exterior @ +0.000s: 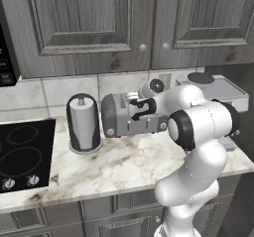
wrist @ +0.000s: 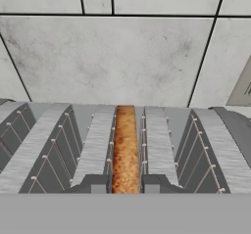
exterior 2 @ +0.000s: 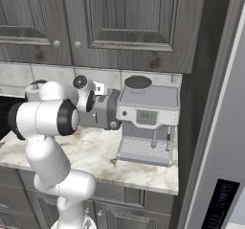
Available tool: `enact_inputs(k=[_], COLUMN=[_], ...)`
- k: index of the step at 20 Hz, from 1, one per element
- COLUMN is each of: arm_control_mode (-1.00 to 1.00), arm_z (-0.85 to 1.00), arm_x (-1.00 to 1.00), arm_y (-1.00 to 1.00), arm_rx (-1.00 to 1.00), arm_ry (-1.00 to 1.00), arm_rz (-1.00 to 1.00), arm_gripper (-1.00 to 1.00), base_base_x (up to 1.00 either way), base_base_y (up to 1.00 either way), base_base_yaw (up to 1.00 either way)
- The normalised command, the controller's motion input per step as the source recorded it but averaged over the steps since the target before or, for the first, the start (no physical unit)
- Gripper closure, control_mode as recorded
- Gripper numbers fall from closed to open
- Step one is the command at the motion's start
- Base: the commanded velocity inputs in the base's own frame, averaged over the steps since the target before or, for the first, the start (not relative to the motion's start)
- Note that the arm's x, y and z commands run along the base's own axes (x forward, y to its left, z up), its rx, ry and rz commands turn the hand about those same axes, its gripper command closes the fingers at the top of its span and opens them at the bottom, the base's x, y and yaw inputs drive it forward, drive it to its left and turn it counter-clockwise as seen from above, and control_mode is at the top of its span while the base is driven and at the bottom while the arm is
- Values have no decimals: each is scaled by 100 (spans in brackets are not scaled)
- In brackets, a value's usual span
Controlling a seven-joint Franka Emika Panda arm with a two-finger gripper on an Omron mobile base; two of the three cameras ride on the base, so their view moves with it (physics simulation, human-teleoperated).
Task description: Start the toaster. Once the lever pops up, take the bread to the plate on the dining counter.
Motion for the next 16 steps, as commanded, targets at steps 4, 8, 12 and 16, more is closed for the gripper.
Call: enact_inputs(k=[4,8,12,16], arm_control_mode=[-100,-100,-100,-100], arm_z=[0,0,0,0], arm_x=[0,0,0,-4], arm_y=[0,0,0,0], arm_rx=[0,0,0,0], arm_ry=[0,0,-2,-9], arm_rz=[0,0,0,0], arm_gripper=[100,100,100,100], base_base_x=[0,0,0,0], base_base_y=[0,0,0,0], base_base_yaw=[0,0,0,0])
